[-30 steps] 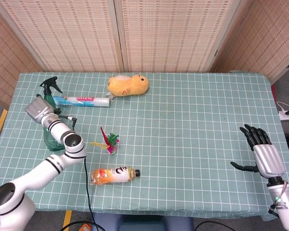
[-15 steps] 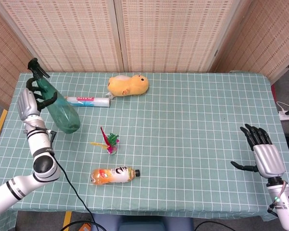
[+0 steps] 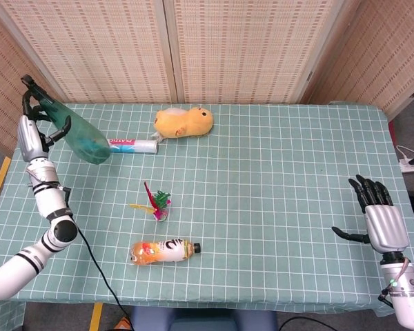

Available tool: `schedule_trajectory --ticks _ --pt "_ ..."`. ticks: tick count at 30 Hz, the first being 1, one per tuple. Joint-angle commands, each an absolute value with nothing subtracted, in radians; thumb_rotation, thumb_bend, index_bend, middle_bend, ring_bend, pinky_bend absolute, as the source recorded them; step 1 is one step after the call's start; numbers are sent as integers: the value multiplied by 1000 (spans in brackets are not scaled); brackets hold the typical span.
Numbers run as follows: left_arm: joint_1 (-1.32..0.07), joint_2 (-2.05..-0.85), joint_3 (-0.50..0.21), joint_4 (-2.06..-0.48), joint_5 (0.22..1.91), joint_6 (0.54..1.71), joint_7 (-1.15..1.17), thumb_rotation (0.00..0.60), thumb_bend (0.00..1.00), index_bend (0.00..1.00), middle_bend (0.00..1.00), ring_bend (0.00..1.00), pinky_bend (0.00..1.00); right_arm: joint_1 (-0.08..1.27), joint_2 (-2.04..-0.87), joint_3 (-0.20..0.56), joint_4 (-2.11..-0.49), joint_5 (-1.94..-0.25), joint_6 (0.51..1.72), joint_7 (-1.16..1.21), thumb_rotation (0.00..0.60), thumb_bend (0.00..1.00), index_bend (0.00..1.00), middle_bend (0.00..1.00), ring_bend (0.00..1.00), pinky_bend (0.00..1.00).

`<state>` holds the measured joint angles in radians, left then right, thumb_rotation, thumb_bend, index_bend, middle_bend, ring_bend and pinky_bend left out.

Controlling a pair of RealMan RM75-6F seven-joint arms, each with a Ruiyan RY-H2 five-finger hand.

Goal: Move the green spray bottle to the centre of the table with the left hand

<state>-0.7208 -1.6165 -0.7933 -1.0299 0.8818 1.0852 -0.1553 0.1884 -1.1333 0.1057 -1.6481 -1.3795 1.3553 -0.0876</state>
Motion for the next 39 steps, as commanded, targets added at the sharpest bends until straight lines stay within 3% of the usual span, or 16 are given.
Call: schedule_trajectory --ticks 1,6,13,21,39 --pt "-775 -1682 -690 -842 1041 1077 -327 600 371 70 674 426 214 191 -1133 107 -1656 -1367 1348 -107 600 0 44 0 0 0" --pt "-800 -1749 -581 -629 1160 1096 -497 600 363 42 663 412 199 192 -1130 113 -1672 -1342 1336 -120 600 0 45 0 0 0" --pt "-825 -1785 -534 -495 1192 1069 -670 600 363 42 663 412 194 197 -1136 113 -1678 -1330 1334 -172 600 0 46 0 0 0" --pt "-770 -1745 -428 -559 1283 1135 -787 600 357 27 663 409 187 199 -1143 113 -1678 -1322 1336 -207 600 0 45 0 0 0" --pt "-725 -1684 -371 -658 1337 1209 -1003 600 347 20 660 400 167 197 -1163 118 -1683 -1301 1359 -284 600 0 46 0 0 0"
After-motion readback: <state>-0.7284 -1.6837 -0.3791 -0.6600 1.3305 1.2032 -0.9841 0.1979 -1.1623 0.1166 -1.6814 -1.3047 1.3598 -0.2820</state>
